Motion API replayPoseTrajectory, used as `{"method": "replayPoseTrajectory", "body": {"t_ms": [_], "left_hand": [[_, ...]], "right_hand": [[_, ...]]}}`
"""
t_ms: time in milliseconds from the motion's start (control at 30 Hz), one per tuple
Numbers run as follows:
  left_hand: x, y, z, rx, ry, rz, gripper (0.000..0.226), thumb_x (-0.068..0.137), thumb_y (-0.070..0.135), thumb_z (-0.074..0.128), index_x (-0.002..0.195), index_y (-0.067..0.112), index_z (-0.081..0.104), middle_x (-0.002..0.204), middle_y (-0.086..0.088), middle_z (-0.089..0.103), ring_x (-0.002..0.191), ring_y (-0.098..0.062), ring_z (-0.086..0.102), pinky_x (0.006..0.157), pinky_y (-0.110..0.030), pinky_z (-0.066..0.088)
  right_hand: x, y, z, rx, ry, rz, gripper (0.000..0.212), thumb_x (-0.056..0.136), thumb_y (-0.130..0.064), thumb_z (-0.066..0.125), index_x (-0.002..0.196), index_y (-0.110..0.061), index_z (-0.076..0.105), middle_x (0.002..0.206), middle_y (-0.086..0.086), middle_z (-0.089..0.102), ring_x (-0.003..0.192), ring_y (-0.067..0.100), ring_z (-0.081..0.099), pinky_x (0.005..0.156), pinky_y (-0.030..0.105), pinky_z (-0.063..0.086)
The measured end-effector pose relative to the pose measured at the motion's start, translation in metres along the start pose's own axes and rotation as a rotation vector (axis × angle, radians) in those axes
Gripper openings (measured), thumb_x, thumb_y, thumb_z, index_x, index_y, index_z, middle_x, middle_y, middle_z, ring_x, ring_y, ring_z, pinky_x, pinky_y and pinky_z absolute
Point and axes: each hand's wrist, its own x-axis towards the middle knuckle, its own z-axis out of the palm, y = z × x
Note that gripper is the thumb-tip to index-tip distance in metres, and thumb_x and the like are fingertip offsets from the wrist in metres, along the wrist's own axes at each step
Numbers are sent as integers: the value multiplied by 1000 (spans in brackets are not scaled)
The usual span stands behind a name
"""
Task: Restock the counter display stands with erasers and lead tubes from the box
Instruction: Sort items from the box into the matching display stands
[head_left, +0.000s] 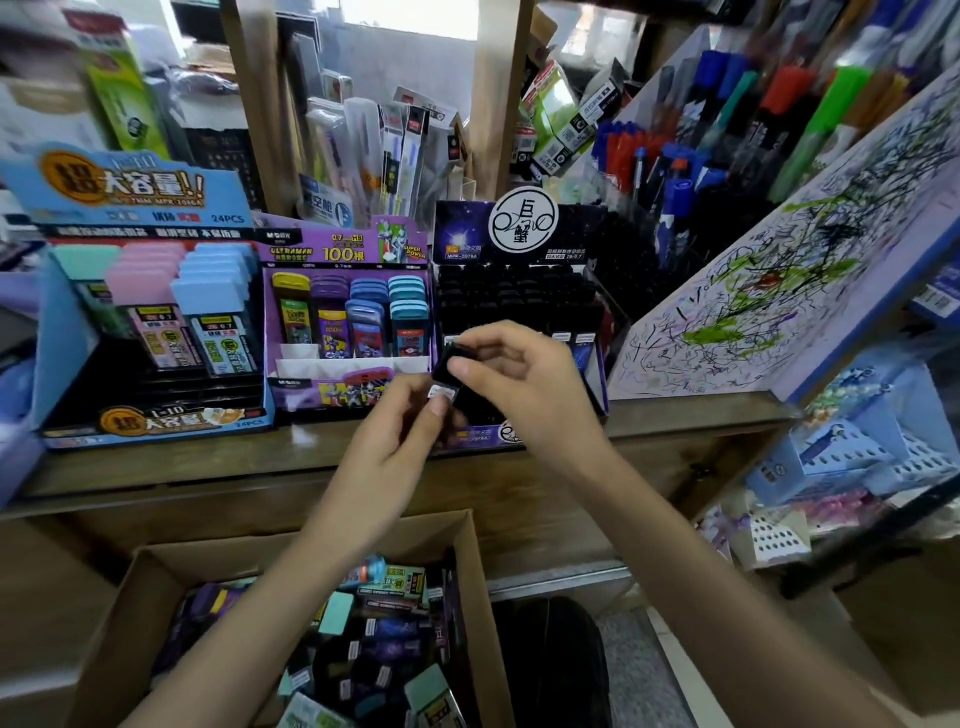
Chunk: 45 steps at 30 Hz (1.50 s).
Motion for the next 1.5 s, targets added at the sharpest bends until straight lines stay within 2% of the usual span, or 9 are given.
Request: {"method": "replayPoseTrajectory", "body": {"t_ms": [67,167,367,667,833,1000,1133,1300,1500], "left_hand": [[3,-4,-12,215,32,38,23,91,37,44,108,25,51,95,15,58,91,0,54,77,-16,42],[10,-13,-38,579,102,115,38,91,37,48,120,13,51,114,3,53,111,-10,47,89,-21,35],[18,-35,-74,952,111,65,38,87,18,64,120,1,56,121,-17,57,114,-37,51,94,-48,41],[13,-45,-80,1058,67,48,35,86,16,66,117,3,58,109,-16,61,105,-37,54,92,-48,40],[11,-45,-81,1046,56,50,35,86,15,65,118,4,57,110,-15,60,108,-36,52,93,-46,39],[11,-41,-89,1013,-22,46,39,89,18,61,126,8,53,119,-10,58,115,-31,50,99,-43,36],[12,-33,-105,997,-10,99,39,86,11,64,124,4,56,126,-12,56,117,-31,52,98,-45,40],[22,-31,-122,1104,2,87,43,88,16,61,129,6,53,131,-10,54,124,-28,47,104,-43,36],[22,-38,-122,1094,-56,132,39,86,16,63,124,10,58,123,-7,60,114,-28,55,91,-40,42]], "right_hand": [[12,-6,-9,5,27,-14,25,82,-4,67,83,-28,64,78,-11,64,73,1,61,67,16,49],[30,-12,-28,-60,119,-57,20,81,-4,69,85,-24,66,79,-9,64,74,2,61,68,16,50],[41,5,-32,-319,88,-28,15,84,-10,68,96,-20,67,86,-10,64,78,7,63,76,22,51],[41,16,-22,-350,-2,-36,18,83,-13,69,99,-21,69,89,-8,65,82,13,64,79,26,53],[36,23,-11,-477,45,-134,13,86,-11,66,98,-9,62,90,-2,59,74,4,55,71,12,47],[37,19,-6,-829,119,-342,18,84,-15,68,95,-1,66,97,11,55,85,22,55,69,31,48],[50,4,4,-851,169,-367,22,85,-23,67,98,-5,66,99,10,54,94,22,49,80,30,42],[92,-12,50,-820,-136,-318,21,88,-28,62,96,-9,65,97,5,60,99,24,46,83,31,33],[122,-1,90,-1029,-208,-245,27,87,-37,63,102,-14,59,105,4,57,108,26,44,90,36,35]]}}
